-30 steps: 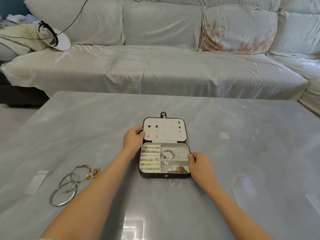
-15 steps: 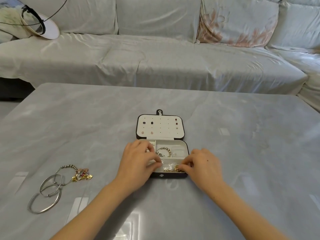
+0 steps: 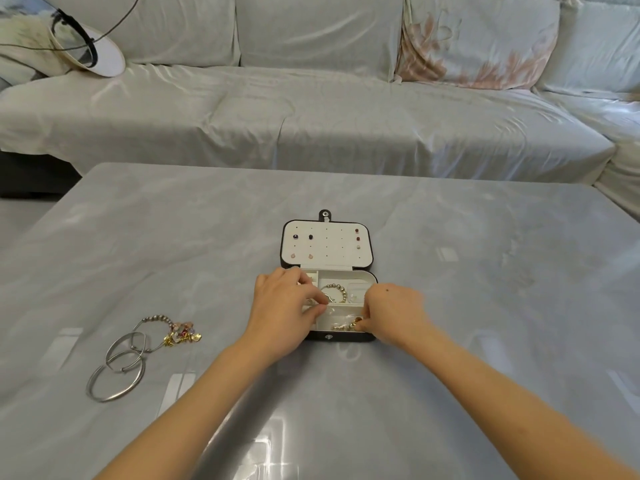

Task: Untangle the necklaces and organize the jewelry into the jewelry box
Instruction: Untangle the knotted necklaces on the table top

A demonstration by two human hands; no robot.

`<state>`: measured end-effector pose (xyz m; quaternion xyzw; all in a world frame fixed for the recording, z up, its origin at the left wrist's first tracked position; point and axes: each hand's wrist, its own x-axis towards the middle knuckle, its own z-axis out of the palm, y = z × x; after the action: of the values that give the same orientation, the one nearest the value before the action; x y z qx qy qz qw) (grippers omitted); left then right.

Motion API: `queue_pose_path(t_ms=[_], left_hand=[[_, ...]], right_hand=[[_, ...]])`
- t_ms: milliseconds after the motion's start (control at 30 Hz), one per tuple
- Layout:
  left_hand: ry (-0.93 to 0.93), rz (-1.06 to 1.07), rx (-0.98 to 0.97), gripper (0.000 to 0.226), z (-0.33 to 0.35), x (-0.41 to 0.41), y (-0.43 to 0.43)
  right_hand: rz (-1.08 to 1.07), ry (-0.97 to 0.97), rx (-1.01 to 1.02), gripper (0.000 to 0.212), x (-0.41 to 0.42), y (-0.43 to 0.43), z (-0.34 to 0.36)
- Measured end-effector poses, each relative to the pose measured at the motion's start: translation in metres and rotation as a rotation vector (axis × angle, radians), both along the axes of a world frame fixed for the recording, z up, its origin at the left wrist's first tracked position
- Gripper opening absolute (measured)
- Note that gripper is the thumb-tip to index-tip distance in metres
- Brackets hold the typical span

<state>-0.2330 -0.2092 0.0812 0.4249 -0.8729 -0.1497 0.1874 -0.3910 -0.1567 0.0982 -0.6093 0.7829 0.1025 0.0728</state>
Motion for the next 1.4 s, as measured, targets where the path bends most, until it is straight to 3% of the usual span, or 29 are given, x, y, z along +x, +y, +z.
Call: queue_pose_path(t_ms=[100,233,300,433,633,767,933,1033,1400], left_hand=[[0.025,0.018,0.012,0.015,0.004,0.006,0.001],[0.042,0.031,0.048,0.015,0.01,0.013,0.006],[0.055,0.029,0.093,0.015,0.012,0.013,0.007],[0.091,0.018,0.185,0.016,0.01,0.008,0.01],[0.06,-0.035,0.261,0.022,0.006,-0.014,0.014],[-0.061,-0.079,0.233,0.032,0.005,-0.033,0.013],[-0.153,-0.13,0.276,0.027,0.01,-0.047,0.008],[-0.021,-0.154,0.416,0.011,0.017,-0.05,0.005],[0.654,-0.188,1.065,0.019,0.062,0.019,0.041]], right_hand=[[0.078,0.108,0.073,0.007,0.011,-0.001,0.001],[0.083,0.08,0.099,0.011,0.008,-0.003,0.002],[0.053,0.003,0.08,0.026,0.001,-0.002,0.0],[-0.086,-0.237,-0.031,0.022,-0.007,0.007,0.001],[-0.28,-0.883,-0.217,0.018,-0.021,0.023,0.014],[-0.335,-1.144,-0.234,0.018,-0.022,0.023,0.018],[-0.464,-1.393,-0.291,0.018,-0.023,0.024,0.032],[-0.483,-1.444,-0.329,0.018,-0.025,0.022,0.042],[-0.445,-1.663,-0.423,0.021,0.004,0.062,0.078]])
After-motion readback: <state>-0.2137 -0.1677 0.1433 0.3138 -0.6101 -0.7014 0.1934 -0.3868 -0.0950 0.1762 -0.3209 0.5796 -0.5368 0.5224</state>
